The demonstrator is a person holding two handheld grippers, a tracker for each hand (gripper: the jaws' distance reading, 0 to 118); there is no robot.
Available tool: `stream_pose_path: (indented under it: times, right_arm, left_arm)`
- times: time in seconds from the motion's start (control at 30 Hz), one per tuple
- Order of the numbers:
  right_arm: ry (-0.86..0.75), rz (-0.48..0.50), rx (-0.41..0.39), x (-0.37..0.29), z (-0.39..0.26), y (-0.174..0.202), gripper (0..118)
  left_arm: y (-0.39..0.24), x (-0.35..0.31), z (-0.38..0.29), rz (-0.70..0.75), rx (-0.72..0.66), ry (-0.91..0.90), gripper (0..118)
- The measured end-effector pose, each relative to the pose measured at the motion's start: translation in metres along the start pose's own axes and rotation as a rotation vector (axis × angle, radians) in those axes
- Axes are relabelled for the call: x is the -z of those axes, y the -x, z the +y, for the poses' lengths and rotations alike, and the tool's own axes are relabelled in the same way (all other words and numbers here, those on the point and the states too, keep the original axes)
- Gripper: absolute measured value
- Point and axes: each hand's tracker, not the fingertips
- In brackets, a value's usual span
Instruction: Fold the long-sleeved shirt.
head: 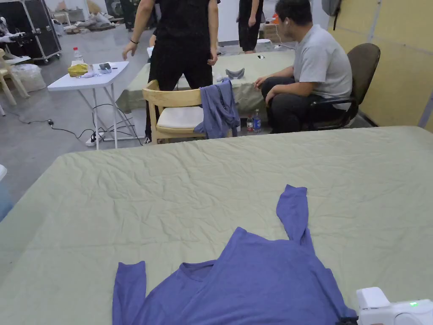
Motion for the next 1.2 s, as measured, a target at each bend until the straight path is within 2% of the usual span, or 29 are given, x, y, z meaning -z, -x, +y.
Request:
stream_pose_path:
  times: [0.03,0.13,0.3,0.4,0.43,0.47,0.5,0.53,0.6,0.7,0.9,0.93,1.0,1.07,1.1,1.2]
  right_arm:
    - [0.009,-0.016,-0.049,-0.002,-0.001,0.003,78]
    - [-0.030,-0.002,-0.132,-0.020,-0.003,0.011,76]
    - [-0.191,0.023,-0.126,-0.074,0.007,0.033,69]
    - [-0.319,0.030,-0.132,-0.113,0.009,0.052,54]
    - [-0.355,0.042,-0.132,-0.123,0.008,0.058,51]
    - [-0.382,0.053,-0.131,-0.131,0.006,0.063,51]
    - [-0.394,0.062,-0.134,-0.135,0.004,0.067,40]
    - [-0.388,0.065,-0.144,-0.137,0.002,0.069,23]
    - [-0.410,0.077,-0.149,-0.139,0.000,0.074,1]
    - [-0.411,0.075,-0.150,-0.136,0.003,0.074,1]
    - [-0.395,0.093,-0.147,-0.126,0.012,0.074,0]
    - [-0.385,0.094,-0.149,-0.123,0.014,0.074,0]
    - [-0.372,0.088,-0.166,-0.118,0.018,0.076,0]
    - [-0.357,0.090,-0.164,-0.109,0.022,0.073,0]
    - [-0.344,0.096,-0.157,-0.105,0.024,0.072,0]
    - [-0.313,0.095,-0.145,-0.092,0.031,0.070,0]
  left_arm:
    - [0.001,-0.004,0.000,0.000,0.001,-0.004,54]
    - [-0.003,-0.025,0.000,0.002,0.011,-0.040,54]
    - [-0.018,-0.075,0.003,0.009,0.030,-0.145,53]
    - [-0.033,-0.105,-0.004,0.008,0.027,-0.174,34]
    - [-0.036,-0.113,-0.009,-0.006,0.019,-0.189,29]
    - [-0.039,-0.120,-0.015,-0.032,0.018,-0.199,29]
    - [-0.042,-0.123,-0.019,-0.042,0.017,-0.198,18]
    - [-0.045,-0.125,-0.023,-0.042,0.025,-0.189,10]
    - [-0.049,-0.127,-0.030,-0.105,0.075,-0.173,3]
    - [-0.052,-0.123,-0.027,-0.157,0.093,-0.120,0]
    - [-0.067,-0.087,0.036,-0.177,0.294,-0.042,0]
    - [-0.073,-0.077,0.050,-0.131,0.340,-0.007,1]
    - [-0.083,-0.056,0.075,-0.060,0.402,-0.003,19]
    - [-0.087,-0.029,0.095,-0.046,0.437,-0.036,57]
    - [-0.088,-0.017,0.102,-0.048,0.437,-0.036,66]
    - [-0.087,0.029,0.125,-0.077,0.454,0.036,65]
